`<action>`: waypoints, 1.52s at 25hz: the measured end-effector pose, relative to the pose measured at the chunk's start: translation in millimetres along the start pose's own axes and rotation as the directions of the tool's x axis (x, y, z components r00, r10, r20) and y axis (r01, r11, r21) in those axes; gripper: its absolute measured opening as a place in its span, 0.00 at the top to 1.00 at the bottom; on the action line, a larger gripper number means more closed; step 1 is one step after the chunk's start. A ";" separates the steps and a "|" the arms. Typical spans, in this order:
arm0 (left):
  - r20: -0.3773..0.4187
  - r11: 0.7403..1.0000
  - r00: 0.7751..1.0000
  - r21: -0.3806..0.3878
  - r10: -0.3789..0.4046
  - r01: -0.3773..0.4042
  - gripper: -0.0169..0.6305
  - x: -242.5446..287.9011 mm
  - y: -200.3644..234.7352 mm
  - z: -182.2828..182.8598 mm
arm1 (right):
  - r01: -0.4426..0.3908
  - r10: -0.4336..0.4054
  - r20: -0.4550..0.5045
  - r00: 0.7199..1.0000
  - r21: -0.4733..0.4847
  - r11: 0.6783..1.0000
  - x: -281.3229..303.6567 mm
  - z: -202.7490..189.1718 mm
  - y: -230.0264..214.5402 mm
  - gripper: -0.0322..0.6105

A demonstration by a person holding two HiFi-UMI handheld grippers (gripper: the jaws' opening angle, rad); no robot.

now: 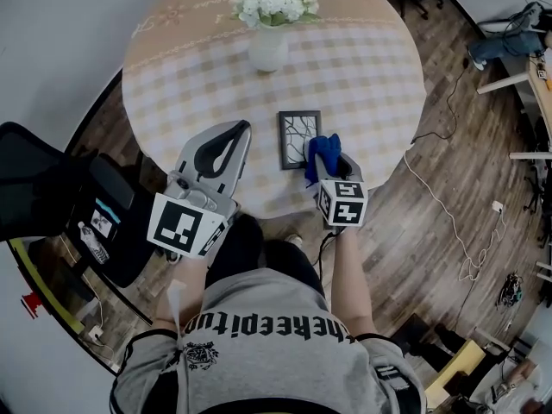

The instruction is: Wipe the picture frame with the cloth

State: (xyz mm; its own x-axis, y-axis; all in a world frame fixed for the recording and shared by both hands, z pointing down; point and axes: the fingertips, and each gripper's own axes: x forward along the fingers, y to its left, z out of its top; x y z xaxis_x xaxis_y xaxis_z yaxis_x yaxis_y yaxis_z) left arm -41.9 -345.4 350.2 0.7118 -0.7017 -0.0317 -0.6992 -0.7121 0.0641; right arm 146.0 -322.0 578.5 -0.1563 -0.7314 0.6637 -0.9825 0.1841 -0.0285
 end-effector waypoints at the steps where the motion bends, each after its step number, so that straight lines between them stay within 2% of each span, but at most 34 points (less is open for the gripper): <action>1: 0.003 1.000 1.000 0.002 -0.005 0.005 0.95 0.1 -4.5 1.8 | -0.003 0.003 0.014 1.000 -0.001 1.000 -4.6 3.0 1.1 0.73; 9: 0.027 0.999 1.000 0.032 -0.016 0.015 0.95 -9.5 -49.6 18.2 | -0.050 0.049 0.133 0.990 0.002 0.999 -48.8 25.1 6.0 0.73; 16: 0.051 0.999 0.999 0.049 0.006 -0.009 0.95 -26.7 -81.4 32.8 | -0.089 0.089 0.246 0.965 -0.012 0.996 -97.6 49.4 8.2 0.73; 23: 0.079 0.998 0.997 0.061 0.011 -0.016 0.95 -34.2 -115.5 43.6 | -0.121 0.126 0.373 0.919 -0.035 0.992 -153.9 75.6 5.1 0.72; 30: 0.101 0.997 0.995 0.072 0.001 -0.009 0.95 -41.2 -153.4 51.1 | -0.148 0.161 0.486 0.859 -0.067 0.987 -216.5 90.3 5.8 0.72; 38: 0.123 0.996 0.992 0.087 0.006 -0.017 0.95 -50.1 -192.4 58.3 | -0.178 0.205 0.567 0.798 -0.103 0.979 -269.6 92.3 4.9 0.72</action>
State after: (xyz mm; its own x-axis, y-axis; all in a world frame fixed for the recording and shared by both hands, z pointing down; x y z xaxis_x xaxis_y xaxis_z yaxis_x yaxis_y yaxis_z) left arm 53.0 -174.7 281.3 0.6939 -0.7036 -0.1533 -0.7142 -0.6995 -0.0223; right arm 174.0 -184.5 330.4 -0.3834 -0.9182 0.1001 -0.9232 0.3779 -0.0693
